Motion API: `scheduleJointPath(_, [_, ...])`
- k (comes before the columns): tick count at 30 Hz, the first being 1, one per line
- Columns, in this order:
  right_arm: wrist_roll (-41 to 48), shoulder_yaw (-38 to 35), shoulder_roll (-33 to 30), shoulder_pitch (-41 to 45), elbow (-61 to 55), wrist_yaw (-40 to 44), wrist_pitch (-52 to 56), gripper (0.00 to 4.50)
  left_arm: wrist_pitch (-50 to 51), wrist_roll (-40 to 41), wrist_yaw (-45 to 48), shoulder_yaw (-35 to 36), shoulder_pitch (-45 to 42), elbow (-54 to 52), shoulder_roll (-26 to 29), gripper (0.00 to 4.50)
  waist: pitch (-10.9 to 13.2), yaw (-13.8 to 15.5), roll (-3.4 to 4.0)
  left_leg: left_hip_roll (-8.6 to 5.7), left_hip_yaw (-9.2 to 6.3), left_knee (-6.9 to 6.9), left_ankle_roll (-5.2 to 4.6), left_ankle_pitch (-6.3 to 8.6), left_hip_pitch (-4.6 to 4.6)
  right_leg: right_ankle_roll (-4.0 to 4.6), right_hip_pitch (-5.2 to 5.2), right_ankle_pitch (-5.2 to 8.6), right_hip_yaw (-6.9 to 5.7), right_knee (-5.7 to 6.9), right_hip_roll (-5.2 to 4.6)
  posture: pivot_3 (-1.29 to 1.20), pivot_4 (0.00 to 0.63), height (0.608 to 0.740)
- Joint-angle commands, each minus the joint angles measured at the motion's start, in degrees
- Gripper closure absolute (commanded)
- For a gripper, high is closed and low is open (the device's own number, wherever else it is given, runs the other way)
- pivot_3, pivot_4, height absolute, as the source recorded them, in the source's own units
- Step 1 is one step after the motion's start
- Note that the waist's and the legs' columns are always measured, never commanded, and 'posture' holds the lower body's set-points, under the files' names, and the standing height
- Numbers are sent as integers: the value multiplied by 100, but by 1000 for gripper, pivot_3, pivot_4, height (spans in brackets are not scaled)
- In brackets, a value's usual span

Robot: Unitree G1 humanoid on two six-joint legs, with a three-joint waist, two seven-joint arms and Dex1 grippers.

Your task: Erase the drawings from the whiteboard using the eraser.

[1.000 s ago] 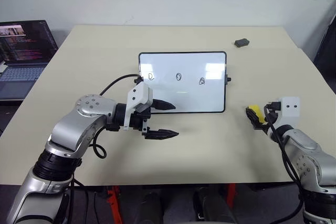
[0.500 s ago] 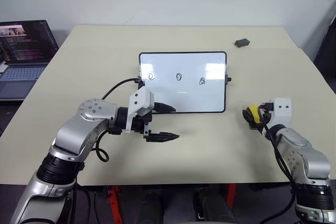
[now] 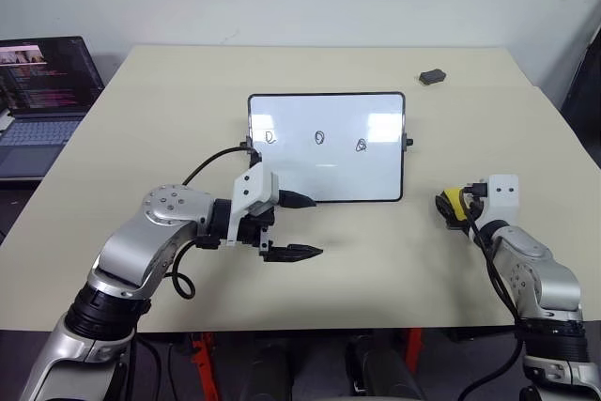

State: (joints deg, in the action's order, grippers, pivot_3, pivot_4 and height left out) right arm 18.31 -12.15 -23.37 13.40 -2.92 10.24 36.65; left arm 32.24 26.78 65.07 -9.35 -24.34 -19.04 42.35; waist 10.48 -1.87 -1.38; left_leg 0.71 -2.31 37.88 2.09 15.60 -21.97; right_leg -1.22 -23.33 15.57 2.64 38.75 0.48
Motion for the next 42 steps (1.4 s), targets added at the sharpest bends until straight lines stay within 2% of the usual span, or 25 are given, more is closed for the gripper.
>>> scheduleJointPath(1, [-13, -132, -6, 150, -93, 53, -173, 418, 16, 91, -43, 144, 4, -268, 50, 0, 0, 0, 0, 0, 0, 0, 0, 0, 1, 0, 0, 0, 0, 1, 0, 0, 150, 740])
scheduleJointPath(3, [0, -153, -4, 164, -66, 72, -168, 957, 47, 106, -64, 146, 3, -297, 55, 0, 0, 1, 0, 0, -1, 0, 0, 0, 1, 0, 0, 0, 0, 1, 0, 0, 150, 740])
scheduleJointPath(7, [2, -183, 14, 180, 19, 91, -172, 2427, 83, 119, -86, 139, 18, -337, 71, 0, 0, 1, 0, 0, 0, 0, 0, 0, 1, 0, 0, 0, 0, 1, 0, 0, 150, 740])
scheduleJointPath(10, [-7, -191, 27, 185, 49, 94, -175, 3301, 107, 116, -84, 140, 30, -350, 82, 0, 0, 1, 0, 0, -1, 0, 0, 0, 1, 0, 0, 0, 1, 1, 0, 0, 150, 740])
scheduleJointPath(18, [-21, -173, -1, 209, 19, 143, -229, 3325, 167, 125, -181, 206, 100, -363, 75, 0, 0, 1, 0, 0, -1, 2, 0, 0, 3, 0, 0, 0, 1, 5, 0, 0, 150, 740])
scheduleJointPath(23, [-270, 154, -252, -183, -672, 572, -718, 3326, 174, -61, -590, 430, 375, -273, 91, 0, 0, 2, 1, 1, -7, 0, 0, 0, 3, 0, 0, 0, 0, 4, 0, 0, 150, 740])
scheduleJointPath(29, [-410, 361, -133, -863, -1313, 715, -1101, 3326, 308, -269, -1583, 545, 299, -274, -406, 0, 0, 18, 0, -2, -23, 5, 0, 0, 1, -2, 2, 0, -4, 5, -6, 0, 150, 740])
scheduleJointPath(33, [-276, 769, -10, -807, -1550, 1201, -1444, 3326, 544, -278, -2153, 787, 388, -409, -514, 0, 0, -22, 0, -1, -16, 7, 1, 0, 10, -3, 2, -1, 5, 12, -6, 0, 150, 740])
scheduleJointPath(38, [340, 1236, -124, -555, -2166, 2054, -1066, 3339, 970, -252, -2826, 1416, 887, -786, -449, 0, 1, -64, 2, 16, -32, 1, 1, 0, 13, -1, 2, 0, -6, 14, -6, 0, 150, 740])
scheduleJointPath(42, [289, 1521, -189, 24, -2081, 2306, -992, 3348, 1252, -298, -3259, 1867, 1173, -970, -405, 0, 2, -1, 1, 9, -40, 5, 1, 0, 10, 0, 4, -1, -13, 13, -10, 0, 150, 740])
